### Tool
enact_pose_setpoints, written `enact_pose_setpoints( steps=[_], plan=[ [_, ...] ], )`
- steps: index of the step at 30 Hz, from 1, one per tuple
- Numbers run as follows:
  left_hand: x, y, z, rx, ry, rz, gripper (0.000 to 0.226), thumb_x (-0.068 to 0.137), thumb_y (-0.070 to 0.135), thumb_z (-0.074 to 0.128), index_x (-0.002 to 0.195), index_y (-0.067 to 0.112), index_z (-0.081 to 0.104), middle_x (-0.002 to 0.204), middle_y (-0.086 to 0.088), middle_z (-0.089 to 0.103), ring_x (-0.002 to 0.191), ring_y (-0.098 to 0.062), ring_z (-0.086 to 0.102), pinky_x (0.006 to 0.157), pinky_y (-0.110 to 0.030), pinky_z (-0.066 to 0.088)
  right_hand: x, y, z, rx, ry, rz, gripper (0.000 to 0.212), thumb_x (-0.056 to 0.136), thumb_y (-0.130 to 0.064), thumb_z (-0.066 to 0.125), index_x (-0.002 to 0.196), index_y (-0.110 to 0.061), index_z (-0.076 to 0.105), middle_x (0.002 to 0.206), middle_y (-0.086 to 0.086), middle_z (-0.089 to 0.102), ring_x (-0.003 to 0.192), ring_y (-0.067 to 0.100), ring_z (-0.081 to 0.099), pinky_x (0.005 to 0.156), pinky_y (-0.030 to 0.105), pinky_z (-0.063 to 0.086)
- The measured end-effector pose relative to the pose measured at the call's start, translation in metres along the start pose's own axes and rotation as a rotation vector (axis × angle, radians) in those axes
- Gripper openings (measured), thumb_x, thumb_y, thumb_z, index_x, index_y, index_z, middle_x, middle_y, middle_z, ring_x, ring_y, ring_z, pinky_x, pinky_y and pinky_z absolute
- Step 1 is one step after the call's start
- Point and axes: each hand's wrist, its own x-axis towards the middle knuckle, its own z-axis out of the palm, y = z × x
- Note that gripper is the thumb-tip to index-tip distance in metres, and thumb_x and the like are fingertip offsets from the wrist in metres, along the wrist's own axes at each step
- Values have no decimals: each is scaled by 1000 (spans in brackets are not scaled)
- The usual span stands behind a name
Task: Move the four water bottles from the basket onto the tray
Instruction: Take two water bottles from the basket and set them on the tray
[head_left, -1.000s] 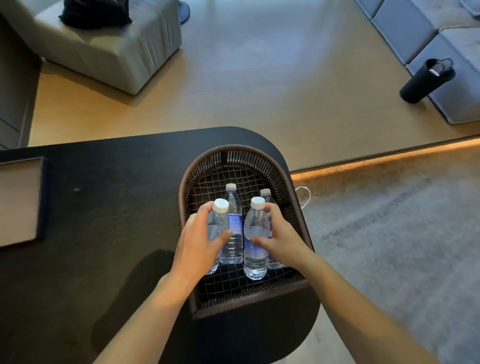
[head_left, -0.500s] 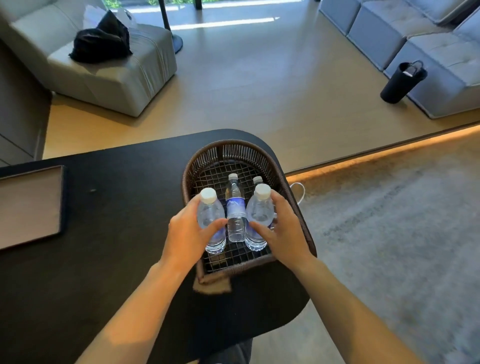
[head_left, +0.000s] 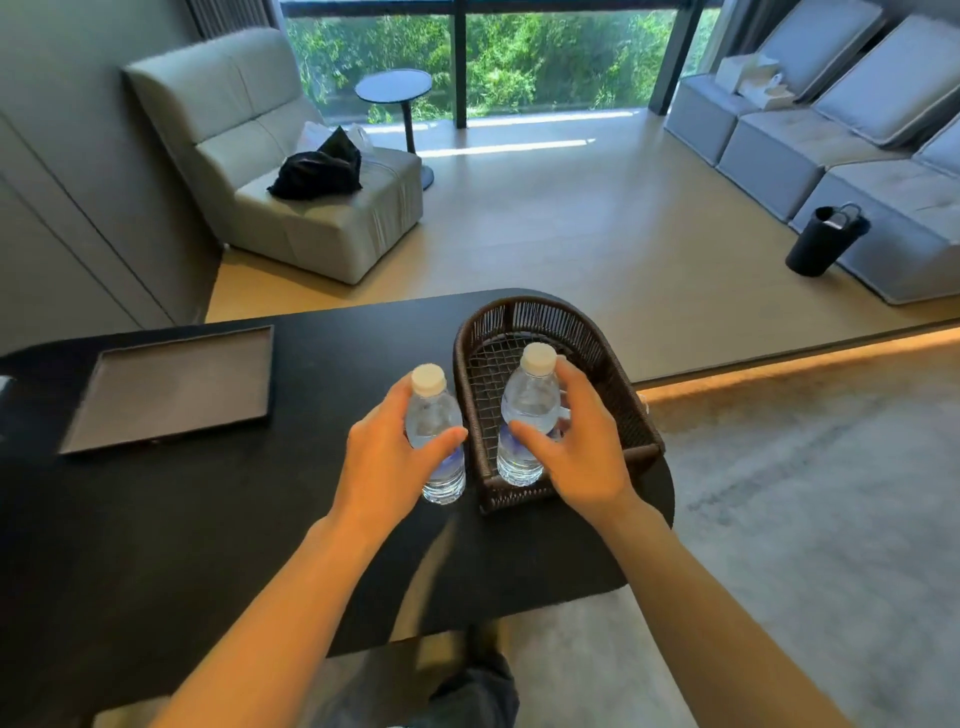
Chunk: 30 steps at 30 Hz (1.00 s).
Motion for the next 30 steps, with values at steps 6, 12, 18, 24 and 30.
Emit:
enact_pose_setpoints(
  steps=[6, 12, 18, 24, 30],
  plan=[
    [-18, -36, -71, 16, 87, -43, 73, 80, 39, 85, 144, 31, 50, 133, 2, 68, 122, -18, 64, 99, -43, 58, -2, -54, 52, 56, -78, -97, 73, 89, -24, 83, 145, -45, 41, 143, -15, 55, 133, 8, 54, 110, 45, 52],
    [-5, -90, -138, 12, 185, -112, 73, 81, 39, 85, 144, 31, 50, 133, 1, 67, 123, -20, 65, 100, -47, 58, 19, -96, 131, 82, -183, -136, 78, 88, -25, 84, 131, -69, 35, 140, -16, 56, 128, 5, 56, 110, 41, 52],
    [37, -172, -205, -20, 212, -154, 67, 84, 34, 84, 143, 30, 51, 128, 3, 68, 118, -16, 64, 99, -45, 58, 62, -124, 250, 79, -265, -84, 74, 87, -25, 85, 144, -44, 42, 142, -12, 58, 128, 10, 58, 110, 40, 52],
    [96, -263, -267, 24, 203, -184, 72, 82, 36, 85, 145, 28, 51, 129, 1, 67, 118, -16, 63, 99, -37, 56, 110, -142, 381, 79, -303, -49, 78, 87, -20, 85, 149, -37, 42, 144, -8, 57, 134, 17, 57, 109, 48, 53],
    [162, -353, -312, 19, 153, -189, 70, 83, 35, 85, 145, 25, 53, 131, 1, 66, 124, -16, 62, 102, -40, 56, 157, -151, 494, 47, -323, 21, 76, 86, -19, 85, 143, -41, 40, 146, -6, 56, 135, 19, 57, 110, 50, 52]
  ],
)
